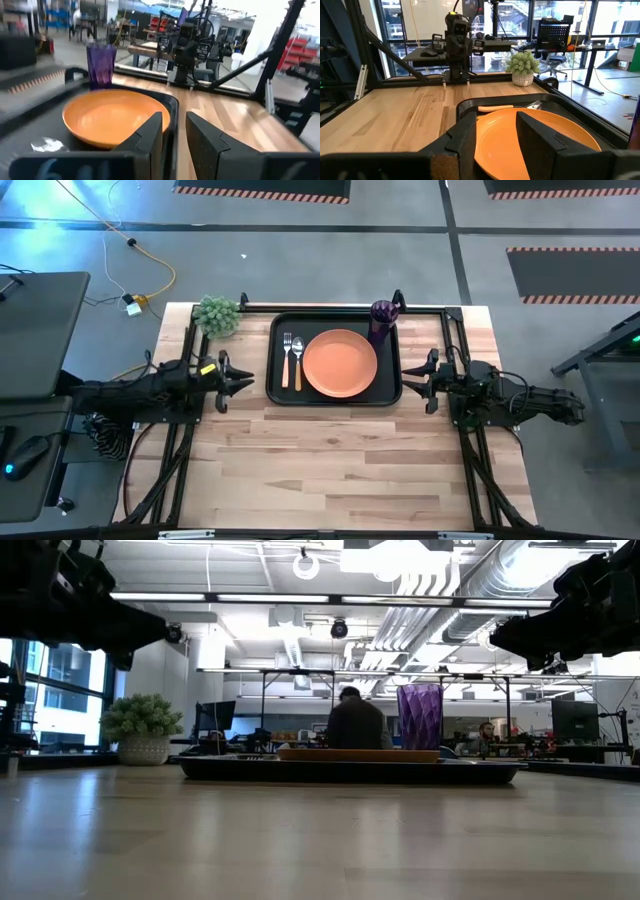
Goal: Pick and place plate/cup/fork/spoon on tray
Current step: Return to Home Position
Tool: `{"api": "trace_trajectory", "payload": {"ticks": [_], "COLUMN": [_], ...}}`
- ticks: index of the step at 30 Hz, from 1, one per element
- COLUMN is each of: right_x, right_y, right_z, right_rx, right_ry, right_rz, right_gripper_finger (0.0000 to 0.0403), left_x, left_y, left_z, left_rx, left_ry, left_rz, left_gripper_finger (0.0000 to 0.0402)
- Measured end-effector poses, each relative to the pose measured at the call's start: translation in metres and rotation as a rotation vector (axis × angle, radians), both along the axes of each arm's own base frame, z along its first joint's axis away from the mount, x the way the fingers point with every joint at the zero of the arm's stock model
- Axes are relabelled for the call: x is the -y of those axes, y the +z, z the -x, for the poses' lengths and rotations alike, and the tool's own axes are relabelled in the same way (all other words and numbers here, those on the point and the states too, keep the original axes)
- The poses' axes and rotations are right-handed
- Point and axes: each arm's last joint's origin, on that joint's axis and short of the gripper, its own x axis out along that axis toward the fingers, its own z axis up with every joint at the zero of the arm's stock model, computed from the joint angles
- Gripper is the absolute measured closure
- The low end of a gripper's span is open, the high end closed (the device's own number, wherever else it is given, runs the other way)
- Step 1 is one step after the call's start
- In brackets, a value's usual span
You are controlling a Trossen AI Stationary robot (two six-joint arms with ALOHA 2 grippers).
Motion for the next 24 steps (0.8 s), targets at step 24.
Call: {"api": "trace_trajectory", "payload": {"ticks": [24], "right_x": [0.0], "right_y": [0.0], "right_z": [0.0], "right_rx": [0.0], "right_ry": [0.0], "right_rz": [0.0], "right_gripper_finger": [0.0274], "left_x": [0.0], "left_y": [-0.001], "left_z": [-0.0001], "left_rx": [0.003], "left_ry": [0.0], "left_rz": [0.094], "left_gripper_finger": [0.0326]}}
